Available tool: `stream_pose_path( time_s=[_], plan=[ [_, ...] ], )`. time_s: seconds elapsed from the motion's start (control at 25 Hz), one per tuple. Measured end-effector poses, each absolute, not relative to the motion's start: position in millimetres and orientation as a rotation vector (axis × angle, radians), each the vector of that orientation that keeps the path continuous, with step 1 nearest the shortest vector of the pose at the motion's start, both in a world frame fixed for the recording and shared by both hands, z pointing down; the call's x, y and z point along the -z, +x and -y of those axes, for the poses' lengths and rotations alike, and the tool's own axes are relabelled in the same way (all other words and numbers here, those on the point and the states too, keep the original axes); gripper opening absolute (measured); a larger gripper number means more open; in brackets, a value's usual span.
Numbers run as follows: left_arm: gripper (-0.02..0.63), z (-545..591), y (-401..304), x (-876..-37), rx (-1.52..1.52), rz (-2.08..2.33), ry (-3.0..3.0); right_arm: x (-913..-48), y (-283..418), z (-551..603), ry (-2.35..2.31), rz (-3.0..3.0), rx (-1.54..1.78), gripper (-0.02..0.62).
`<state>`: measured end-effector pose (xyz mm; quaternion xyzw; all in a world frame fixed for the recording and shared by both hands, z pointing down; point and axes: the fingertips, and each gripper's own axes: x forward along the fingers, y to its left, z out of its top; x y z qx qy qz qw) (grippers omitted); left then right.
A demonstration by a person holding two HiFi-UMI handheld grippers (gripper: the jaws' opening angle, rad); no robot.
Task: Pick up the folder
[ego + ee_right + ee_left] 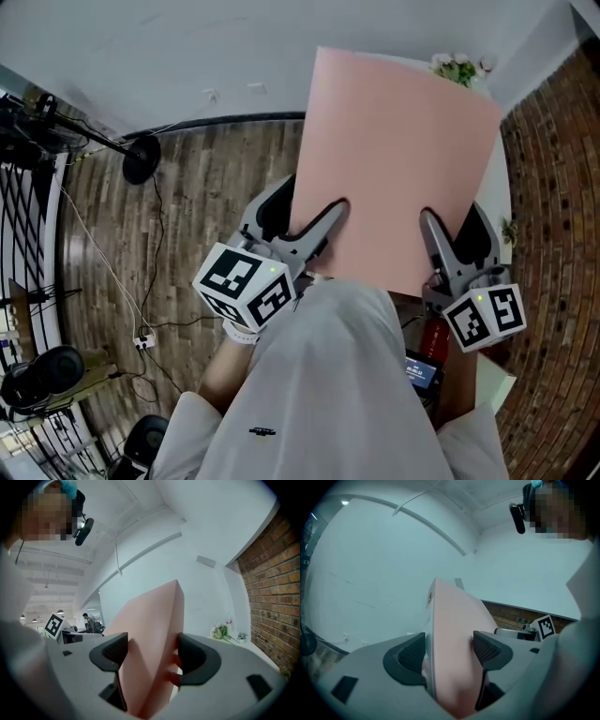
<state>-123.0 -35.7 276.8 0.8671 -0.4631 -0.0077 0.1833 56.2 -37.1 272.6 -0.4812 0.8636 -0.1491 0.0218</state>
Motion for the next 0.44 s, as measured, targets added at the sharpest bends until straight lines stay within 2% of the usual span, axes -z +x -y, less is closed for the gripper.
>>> stream_pose_path(
  time_s=[0.44],
  plan=[
    [0.330,37.1,-110.7,-282.4,0.009,1.287,2.454,-279.3,69.2,37.3,-1.507,-2.641,0.475,0.330]
  ],
)
